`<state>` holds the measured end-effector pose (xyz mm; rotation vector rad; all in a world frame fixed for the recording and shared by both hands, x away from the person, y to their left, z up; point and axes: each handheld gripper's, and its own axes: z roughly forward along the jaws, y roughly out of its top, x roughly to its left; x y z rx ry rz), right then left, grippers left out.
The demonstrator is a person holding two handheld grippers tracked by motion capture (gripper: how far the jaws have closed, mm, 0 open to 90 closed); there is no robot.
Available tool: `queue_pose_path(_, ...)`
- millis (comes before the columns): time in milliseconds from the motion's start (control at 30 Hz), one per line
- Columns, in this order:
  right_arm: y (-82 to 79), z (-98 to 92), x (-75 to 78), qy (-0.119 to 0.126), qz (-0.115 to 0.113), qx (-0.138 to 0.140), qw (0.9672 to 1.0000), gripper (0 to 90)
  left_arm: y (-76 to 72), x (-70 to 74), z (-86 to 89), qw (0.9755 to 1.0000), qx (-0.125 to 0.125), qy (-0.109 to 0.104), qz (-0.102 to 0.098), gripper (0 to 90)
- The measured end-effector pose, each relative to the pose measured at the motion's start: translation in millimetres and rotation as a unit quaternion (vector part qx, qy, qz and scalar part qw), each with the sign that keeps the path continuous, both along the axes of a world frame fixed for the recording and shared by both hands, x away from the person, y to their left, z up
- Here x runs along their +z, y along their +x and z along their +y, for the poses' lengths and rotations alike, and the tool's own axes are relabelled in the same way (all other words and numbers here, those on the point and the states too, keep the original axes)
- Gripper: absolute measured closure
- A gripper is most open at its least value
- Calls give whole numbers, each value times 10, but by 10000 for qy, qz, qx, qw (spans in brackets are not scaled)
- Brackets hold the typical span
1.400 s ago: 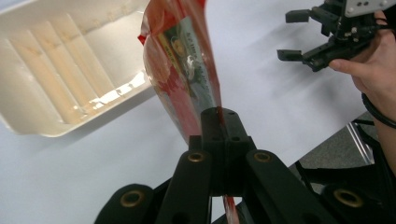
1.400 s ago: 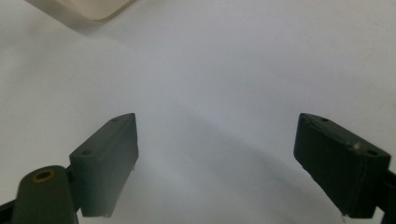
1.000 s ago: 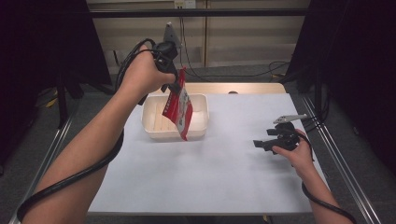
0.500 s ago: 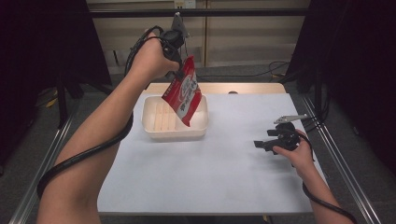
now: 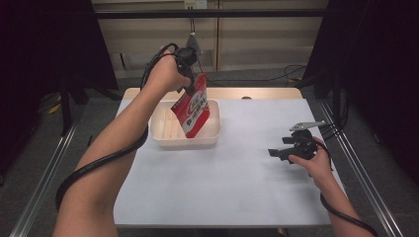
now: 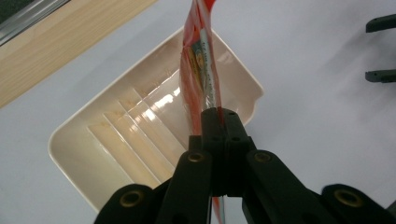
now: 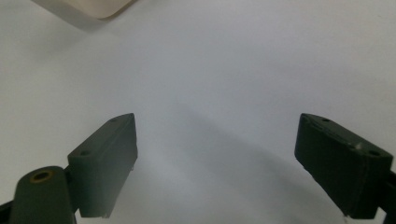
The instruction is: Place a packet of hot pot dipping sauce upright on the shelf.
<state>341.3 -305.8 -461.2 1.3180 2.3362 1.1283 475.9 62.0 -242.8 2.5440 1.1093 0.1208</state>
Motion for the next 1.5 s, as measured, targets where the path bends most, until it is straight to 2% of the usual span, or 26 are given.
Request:
queue_pose_path(67, 5, 0, 1, -2, -9, 3, 10000, 129, 45, -38, 4, 10000, 7, -25, -24, 900)
queue_pose_path(133, 8, 6, -2, -15, 1, 3, 10000, 129, 87, -101, 10, 9997, 84, -189, -87, 900)
queue_pose_path(167, 10, 9, -3, -22, -1, 19, 10000, 129, 108, -126, 18, 9997, 111, -200, -36, 900)
queue_pose_path(233, 14, 12, -2, -12, -16, 36, 10000, 129, 133, -150, 30, 9986, 298, -439, -54, 878)
queue_pose_path(333, 18, 13, -1, -18, -20, 41, 10000, 129, 130, -146, 39, 9980, 411, -404, -271, 763)
queue_pose_path(367, 19, 12, -3, -20, -16, 43, 10000, 129, 123, -141, 44, 9979, 445, -384, -257, 723)
queue_pose_path(400, 18, 12, -6, -23, -6, 37, 10000, 129, 117, -134, 54, 9980, 471, -380, -165, 742)
queue_pose_path(433, 16, 11, -6, -31, 16, 29, 10000, 129, 111, -126, 62, 9978, 495, -406, -152, 721)
queue_pose_path(533, 11, 12, 0, -29, 4, 21, 10000, 129, 82, -122, 87, 9962, 608, -503, -381, 630)
queue_pose_path(667, 8, 30, 17, -30, -32, 39, 10000, 129, 50, -112, 146, 9947, 752, -604, -360, 574)
queue_pose_path(733, 12, 44, 20, -41, -47, 66, 10000, 129, 38, -110, 176, 9949, 704, -641, -340, 550)
queue_pose_path(800, 12, 59, 17, -45, -12, 72, 10000, 129, 17, -111, 216, 9937, 756, -752, -352, 499)
queue_pose_path(900, 12, 67, 10, -83, -13, 68, 9999, 129, -9, -111, 268, 9936, 752, -734, -402, 431)
queue_pose_path(1000, 12, 65, -1, -71, 9, 107, 9999, 129, -54, -110, 323, 9929, 731, -847, -403, 390)
queue_pose_path(1167, 4, 80, -8, -96, -3, 55, 9999, 126, -133, -123, 444, 9914, 754, -941, -507, 299)
queue_pose_path(1300, -15, 99, 11, -125, -20, 81, 9999, 125, -228, -158, 540, 9905, 782, -973, -571, 263)
queue_pose_path(1367, -25, 118, 12, -159, -1, 107, 9998, 124, -281, -188, 583, 9918, 734, -875, -576, 249)
queue_pose_path(1467, -32, 137, 11, -174, -18, 119, 9998, 122, -351, -225, 648, 9909, 765, -964, -550, 239)
queue_pose_path(1500, -33, 140, 13, -174, -20, 140, 9997, 120, -370, -236, 672, 9911, 747, -934, -585, 237)
